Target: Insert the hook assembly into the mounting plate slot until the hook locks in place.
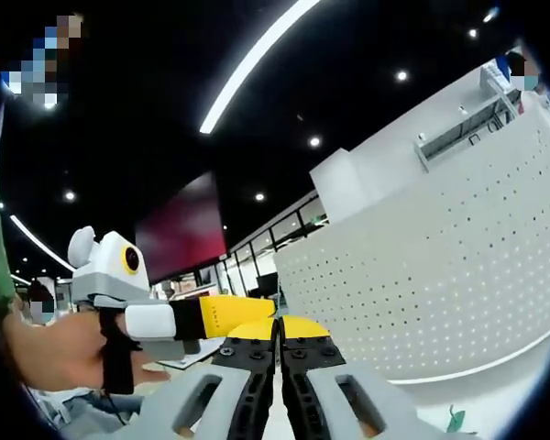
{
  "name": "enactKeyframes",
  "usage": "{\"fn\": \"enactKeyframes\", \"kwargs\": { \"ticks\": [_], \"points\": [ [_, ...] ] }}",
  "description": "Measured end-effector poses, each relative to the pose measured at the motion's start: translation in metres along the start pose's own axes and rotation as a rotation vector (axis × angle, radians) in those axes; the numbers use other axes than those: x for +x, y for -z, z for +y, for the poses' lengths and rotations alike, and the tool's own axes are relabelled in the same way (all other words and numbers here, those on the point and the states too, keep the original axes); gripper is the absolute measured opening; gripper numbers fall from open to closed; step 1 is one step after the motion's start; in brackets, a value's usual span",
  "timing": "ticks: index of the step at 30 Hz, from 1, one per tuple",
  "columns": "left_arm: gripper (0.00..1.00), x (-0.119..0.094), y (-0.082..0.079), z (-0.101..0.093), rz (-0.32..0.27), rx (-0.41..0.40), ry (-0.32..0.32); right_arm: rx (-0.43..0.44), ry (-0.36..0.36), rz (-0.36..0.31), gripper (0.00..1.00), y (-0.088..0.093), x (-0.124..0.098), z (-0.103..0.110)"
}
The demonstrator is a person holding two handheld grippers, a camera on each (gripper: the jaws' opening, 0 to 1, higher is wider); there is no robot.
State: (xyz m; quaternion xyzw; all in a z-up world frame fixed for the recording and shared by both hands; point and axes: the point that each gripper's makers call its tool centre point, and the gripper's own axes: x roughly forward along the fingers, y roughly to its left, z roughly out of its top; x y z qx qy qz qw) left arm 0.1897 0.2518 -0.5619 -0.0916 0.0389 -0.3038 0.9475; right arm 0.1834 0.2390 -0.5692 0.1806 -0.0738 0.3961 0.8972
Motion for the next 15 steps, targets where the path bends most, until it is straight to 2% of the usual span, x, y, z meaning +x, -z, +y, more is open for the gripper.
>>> {"fn": "enactKeyframes", "kwargs": {
  "ticks": [15],
  "points": [
    [0.04,0.0000,-0.0003,0.0014,-0.007,0.020,-0.003,-0.020,0.000,0.004,0.00,0.0019,0.0012,-0.0011]
  ]
}}
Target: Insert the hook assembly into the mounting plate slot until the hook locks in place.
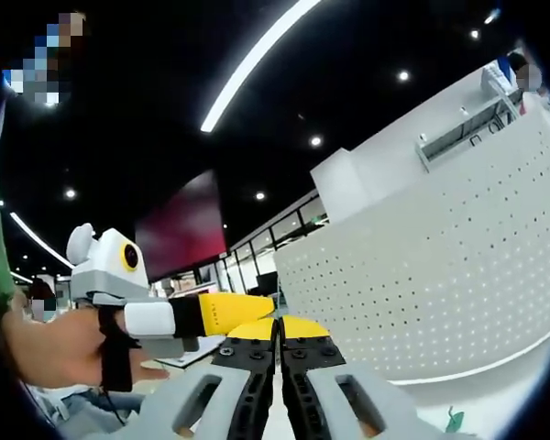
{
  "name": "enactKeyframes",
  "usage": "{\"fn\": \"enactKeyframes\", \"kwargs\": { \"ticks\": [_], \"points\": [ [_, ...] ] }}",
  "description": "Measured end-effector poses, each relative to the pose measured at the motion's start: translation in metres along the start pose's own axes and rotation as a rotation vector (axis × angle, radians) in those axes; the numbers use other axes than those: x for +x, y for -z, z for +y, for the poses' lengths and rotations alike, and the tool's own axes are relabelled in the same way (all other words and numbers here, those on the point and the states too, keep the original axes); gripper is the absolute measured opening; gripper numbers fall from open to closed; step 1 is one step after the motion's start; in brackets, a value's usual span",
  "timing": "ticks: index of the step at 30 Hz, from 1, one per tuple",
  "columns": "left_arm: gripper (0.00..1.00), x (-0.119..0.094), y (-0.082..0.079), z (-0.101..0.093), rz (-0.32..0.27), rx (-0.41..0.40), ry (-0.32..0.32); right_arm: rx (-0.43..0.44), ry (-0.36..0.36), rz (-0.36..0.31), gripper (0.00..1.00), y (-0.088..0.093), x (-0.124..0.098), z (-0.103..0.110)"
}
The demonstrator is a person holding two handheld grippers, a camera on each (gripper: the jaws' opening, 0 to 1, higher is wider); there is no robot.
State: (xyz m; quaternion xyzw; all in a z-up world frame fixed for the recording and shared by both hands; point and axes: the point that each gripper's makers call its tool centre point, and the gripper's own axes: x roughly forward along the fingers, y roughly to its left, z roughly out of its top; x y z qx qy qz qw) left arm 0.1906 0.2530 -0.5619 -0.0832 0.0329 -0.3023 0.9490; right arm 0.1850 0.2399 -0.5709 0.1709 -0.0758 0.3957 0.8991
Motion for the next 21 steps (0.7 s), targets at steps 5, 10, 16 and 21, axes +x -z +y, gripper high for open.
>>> {"fn": "enactKeyframes", "kwargs": {
  "ticks": [5,10,16,21],
  "points": [
    [0.04,0.0004,-0.0011,-0.0010,-0.007,0.006,0.001,-0.025,-0.002,-0.001,0.00,-0.0013,0.0000,-0.0004],
    [0.04,0.0009,-0.0012,-0.0032,-0.006,0.009,0.006,-0.052,-0.006,0.005,0.00,-0.0009,-0.0005,-0.0013],
    [0.04,0.0005,-0.0006,-0.0038,-0.006,0.003,0.010,-0.080,-0.011,0.011,0.00,-0.0009,-0.0012,-0.0012],
    [0.04,0.0007,-0.0010,-0.0043,-0.008,0.010,0.011,-0.100,-0.009,0.015,0.00,-0.0018,-0.0015,-0.0013]
  ]
}}
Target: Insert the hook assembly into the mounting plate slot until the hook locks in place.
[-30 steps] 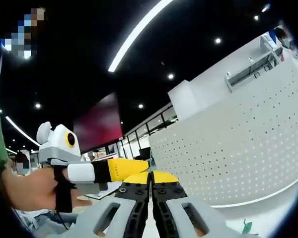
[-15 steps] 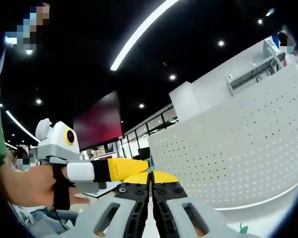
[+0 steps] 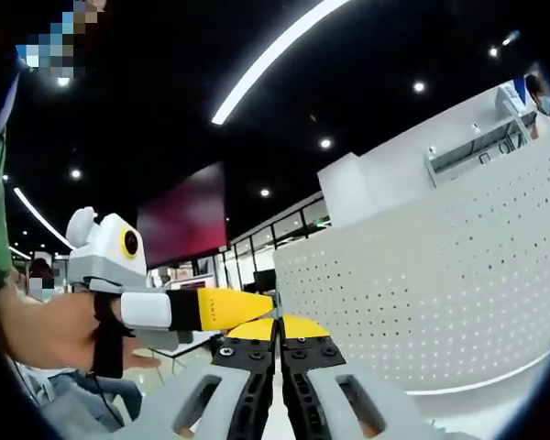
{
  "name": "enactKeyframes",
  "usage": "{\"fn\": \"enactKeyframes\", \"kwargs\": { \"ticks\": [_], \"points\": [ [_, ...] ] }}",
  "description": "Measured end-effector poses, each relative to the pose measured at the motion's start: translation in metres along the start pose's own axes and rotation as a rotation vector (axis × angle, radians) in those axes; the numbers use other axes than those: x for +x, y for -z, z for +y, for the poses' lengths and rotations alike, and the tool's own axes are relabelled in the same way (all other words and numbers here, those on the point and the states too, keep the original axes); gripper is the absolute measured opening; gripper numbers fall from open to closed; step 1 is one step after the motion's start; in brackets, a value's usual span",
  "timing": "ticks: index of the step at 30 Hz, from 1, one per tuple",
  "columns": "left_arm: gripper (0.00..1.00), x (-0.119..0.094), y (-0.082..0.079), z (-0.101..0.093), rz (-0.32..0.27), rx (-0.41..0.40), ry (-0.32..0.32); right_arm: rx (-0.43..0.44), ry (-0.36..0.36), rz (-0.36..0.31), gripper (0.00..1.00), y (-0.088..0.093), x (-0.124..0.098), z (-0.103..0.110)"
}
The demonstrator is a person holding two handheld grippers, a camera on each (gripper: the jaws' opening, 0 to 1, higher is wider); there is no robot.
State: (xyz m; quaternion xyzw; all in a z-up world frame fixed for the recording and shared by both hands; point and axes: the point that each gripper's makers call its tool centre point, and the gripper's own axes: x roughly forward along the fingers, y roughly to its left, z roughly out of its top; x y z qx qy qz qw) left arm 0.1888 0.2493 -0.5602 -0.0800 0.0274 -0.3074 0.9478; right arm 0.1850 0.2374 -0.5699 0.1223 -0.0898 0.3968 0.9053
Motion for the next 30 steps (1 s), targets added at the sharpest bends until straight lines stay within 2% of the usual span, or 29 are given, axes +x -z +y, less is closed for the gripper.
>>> {"fn": "enactKeyframes", "kwargs": {
  "ticks": [4,17,24,30],
  "points": [
    [0.04,0.0000,0.0005,-0.0004,0.002,0.001,0.002,-0.025,-0.004,0.006,0.00,-0.0004,-0.0004,-0.0002],
    [0.03,0.0018,-0.0020,-0.0032,-0.014,0.022,0.008,0.004,0.004,0.015,0.01,-0.0008,-0.0008,-0.0033],
    [0.03,0.0031,-0.0046,-0.0047,-0.017,0.035,0.011,-0.005,0.007,0.032,0.03,0.0019,-0.0015,-0.0017],
    [0.03,0.0034,-0.0048,-0.0043,-0.018,0.039,0.008,-0.046,0.013,0.051,0.10,0.0040,-0.0030,-0.0002]
  ]
}}
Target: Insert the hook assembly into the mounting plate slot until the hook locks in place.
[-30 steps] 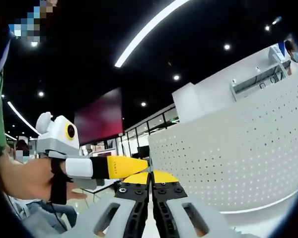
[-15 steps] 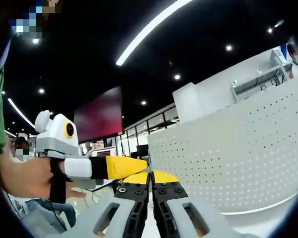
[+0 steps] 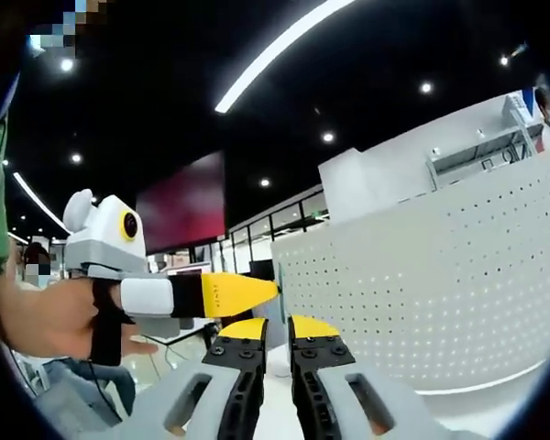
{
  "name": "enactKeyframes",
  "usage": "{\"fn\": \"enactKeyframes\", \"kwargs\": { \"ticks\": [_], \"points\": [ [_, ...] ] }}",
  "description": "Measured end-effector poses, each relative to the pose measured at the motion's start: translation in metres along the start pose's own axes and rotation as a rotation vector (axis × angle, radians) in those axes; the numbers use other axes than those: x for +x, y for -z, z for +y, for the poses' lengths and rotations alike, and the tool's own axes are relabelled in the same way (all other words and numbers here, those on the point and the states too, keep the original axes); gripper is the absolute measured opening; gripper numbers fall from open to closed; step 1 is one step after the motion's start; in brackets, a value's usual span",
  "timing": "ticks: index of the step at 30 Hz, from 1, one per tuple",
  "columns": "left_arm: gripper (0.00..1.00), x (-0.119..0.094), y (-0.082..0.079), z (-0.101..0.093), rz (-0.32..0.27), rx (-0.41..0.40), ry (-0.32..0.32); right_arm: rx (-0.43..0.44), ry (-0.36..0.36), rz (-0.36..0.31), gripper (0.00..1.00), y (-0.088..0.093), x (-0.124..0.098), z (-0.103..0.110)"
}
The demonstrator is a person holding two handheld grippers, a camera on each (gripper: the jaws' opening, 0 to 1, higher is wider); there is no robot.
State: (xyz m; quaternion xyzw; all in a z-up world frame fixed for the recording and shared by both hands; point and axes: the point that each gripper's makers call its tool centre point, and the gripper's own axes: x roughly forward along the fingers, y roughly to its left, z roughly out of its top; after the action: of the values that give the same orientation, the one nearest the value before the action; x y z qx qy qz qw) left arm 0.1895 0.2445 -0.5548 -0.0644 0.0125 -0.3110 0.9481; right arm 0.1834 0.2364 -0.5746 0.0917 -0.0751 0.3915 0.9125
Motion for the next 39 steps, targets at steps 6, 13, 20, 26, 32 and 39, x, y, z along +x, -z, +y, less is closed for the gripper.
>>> {"fn": "enactKeyframes", "kwargs": {
  "ticks": [6,13,20,26,32,39],
  "points": [
    [0.03,0.000,-0.002,0.001,-0.006,0.013,-0.005,-0.032,0.035,0.023,0.21,0.003,-0.003,-0.006],
    [0.03,0.001,-0.007,0.006,-0.022,0.030,-0.025,-0.052,0.055,0.034,0.20,0.005,-0.014,-0.009],
    [0.03,0.008,-0.011,0.010,-0.033,0.035,-0.046,-0.034,0.104,0.060,0.20,0.012,-0.032,-0.019],
    [0.03,0.015,-0.014,0.016,-0.040,0.042,-0.069,-0.030,0.133,0.098,0.20,0.021,-0.045,-0.019],
    [0.03,0.025,-0.028,0.029,-0.068,0.046,-0.113,-0.016,0.141,0.123,0.20,0.031,-0.055,-0.015],
    [0.03,0.040,-0.051,0.042,-0.108,0.073,-0.159,-0.004,0.138,0.136,0.19,0.035,-0.058,-0.014]
  ]
}}
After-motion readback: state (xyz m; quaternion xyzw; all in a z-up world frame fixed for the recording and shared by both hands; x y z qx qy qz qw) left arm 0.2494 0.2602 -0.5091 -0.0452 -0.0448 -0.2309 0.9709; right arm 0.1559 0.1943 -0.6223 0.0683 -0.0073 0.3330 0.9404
